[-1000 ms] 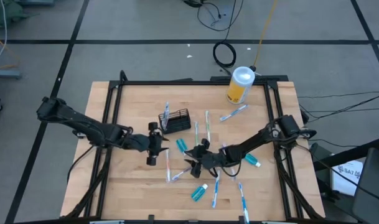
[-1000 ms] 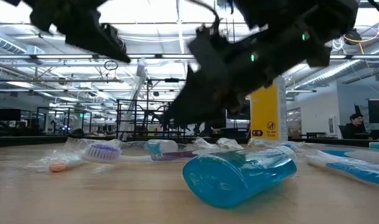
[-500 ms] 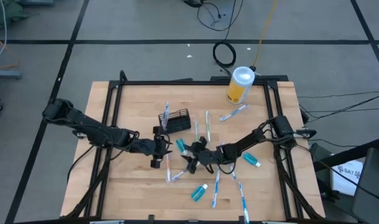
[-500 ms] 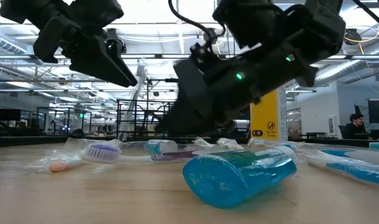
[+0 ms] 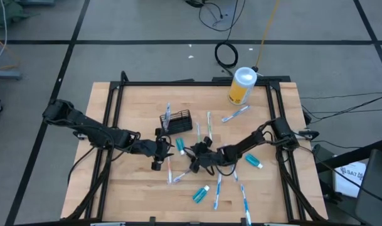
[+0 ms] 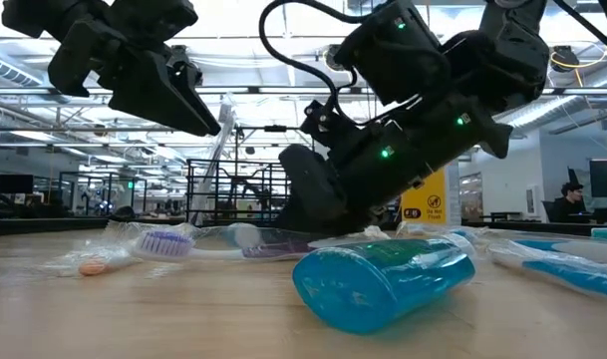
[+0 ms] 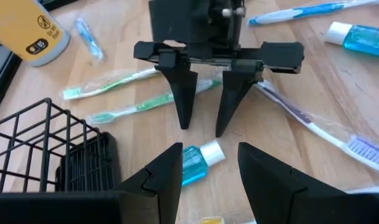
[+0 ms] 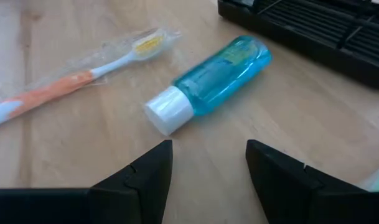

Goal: Pick & Place toothbrushing station
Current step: Put the top left blue mouthwash into the black mesh organizer

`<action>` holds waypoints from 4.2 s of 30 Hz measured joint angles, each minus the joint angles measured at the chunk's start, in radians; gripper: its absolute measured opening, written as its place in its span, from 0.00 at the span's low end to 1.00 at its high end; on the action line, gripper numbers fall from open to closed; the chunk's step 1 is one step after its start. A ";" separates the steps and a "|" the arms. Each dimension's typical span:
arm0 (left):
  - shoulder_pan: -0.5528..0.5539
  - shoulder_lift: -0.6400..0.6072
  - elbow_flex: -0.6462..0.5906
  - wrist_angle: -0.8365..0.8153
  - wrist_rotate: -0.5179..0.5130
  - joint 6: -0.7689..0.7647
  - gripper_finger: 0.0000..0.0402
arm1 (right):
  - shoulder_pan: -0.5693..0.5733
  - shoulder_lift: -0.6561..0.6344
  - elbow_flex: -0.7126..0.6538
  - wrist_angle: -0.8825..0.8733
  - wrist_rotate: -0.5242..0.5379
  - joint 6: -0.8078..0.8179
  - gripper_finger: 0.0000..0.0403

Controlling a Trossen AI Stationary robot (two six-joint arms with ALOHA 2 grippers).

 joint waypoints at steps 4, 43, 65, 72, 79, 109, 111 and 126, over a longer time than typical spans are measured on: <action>0.012 0.000 0.000 -0.043 0.029 -0.039 0.40 | -0.003 0.000 0.000 0.015 -0.008 -0.031 0.49; 0.029 0.539 0.464 -0.412 -0.020 0.633 0.62 | -0.048 -0.220 -0.016 -0.370 -0.394 -0.184 0.49; 0.090 0.645 0.586 -0.588 0.091 0.716 0.45 | -0.045 -0.237 -0.090 -0.393 -0.399 -0.159 0.49; 0.108 0.646 0.585 -0.592 0.113 0.695 0.35 | -0.045 -0.272 -0.092 -0.454 -0.421 -0.159 0.49; 0.106 0.647 0.584 -0.589 0.105 0.723 0.28 | -0.044 -0.273 -0.092 -0.458 -0.419 -0.159 0.49; 0.046 0.446 0.602 -0.665 0.092 0.031 0.50 | -0.045 -0.273 -0.092 -0.461 -0.417 -0.184 0.49; 0.062 0.435 0.601 -0.667 0.104 -0.211 0.48 | -0.044 -0.274 -0.092 -0.460 -0.415 -0.179 0.49; -0.059 0.424 0.344 -0.359 -0.250 -0.954 0.31 | -0.044 -0.273 -0.092 -0.455 -0.415 -0.132 0.49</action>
